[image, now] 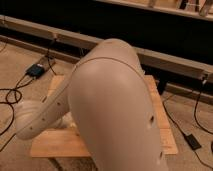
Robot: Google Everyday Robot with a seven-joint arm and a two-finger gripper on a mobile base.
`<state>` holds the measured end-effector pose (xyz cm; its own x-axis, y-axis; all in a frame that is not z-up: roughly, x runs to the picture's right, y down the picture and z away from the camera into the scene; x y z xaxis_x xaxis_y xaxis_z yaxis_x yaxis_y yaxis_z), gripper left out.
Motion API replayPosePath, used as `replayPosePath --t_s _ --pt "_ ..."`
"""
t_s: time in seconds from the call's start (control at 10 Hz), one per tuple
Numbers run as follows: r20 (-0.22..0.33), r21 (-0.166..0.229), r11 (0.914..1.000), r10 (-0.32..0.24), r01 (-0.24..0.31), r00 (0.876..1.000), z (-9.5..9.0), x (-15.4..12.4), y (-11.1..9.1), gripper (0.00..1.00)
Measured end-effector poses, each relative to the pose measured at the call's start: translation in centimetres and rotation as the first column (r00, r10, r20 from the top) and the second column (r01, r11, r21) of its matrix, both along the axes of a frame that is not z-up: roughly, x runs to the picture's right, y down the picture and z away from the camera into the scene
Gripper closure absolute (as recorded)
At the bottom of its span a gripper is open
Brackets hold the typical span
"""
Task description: Place the pepper in the ceramic cup
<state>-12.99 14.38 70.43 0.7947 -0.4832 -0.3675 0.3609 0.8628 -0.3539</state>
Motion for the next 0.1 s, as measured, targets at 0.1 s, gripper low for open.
replayPosePath --t_s 0.1 --pt "0.000 0.000 1.0000 0.000 0.000 1.000 0.01 0.02 0.00 0.20"
